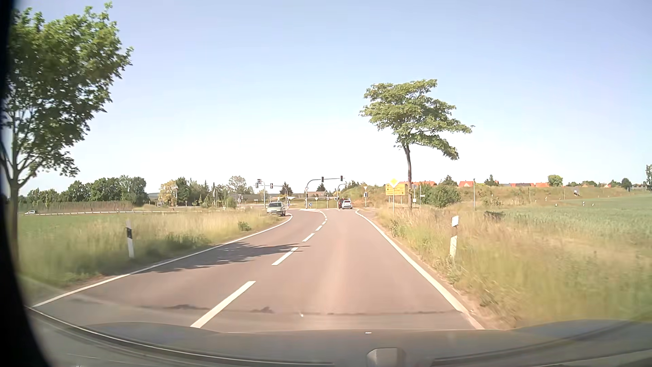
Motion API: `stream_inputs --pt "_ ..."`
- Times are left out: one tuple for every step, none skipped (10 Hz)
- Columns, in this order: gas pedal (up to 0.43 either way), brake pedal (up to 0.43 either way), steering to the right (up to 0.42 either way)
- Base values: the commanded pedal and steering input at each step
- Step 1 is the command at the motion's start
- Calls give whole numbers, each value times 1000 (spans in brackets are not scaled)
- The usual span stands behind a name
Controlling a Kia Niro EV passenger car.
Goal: Follow the waypoints while adhering to traffic rules and regulations
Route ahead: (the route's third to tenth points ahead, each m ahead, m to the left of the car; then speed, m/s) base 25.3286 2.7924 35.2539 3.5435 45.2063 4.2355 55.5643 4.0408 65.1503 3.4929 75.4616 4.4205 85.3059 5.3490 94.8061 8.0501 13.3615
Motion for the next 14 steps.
stream_inputs --pt "0 6 -2" --pt "0 6 -4" --pt "0 6 -5" --pt "0 6 -4" --pt "0 6 -4" --pt "0 6 -5" --pt "0 6 -5" --pt "0 6 -5" --pt "0 6 -5" --pt "0 6 -5" --pt "0 6 -6" --pt "0 6 -7" --pt "0 6 -7" --pt "0 6 -7"
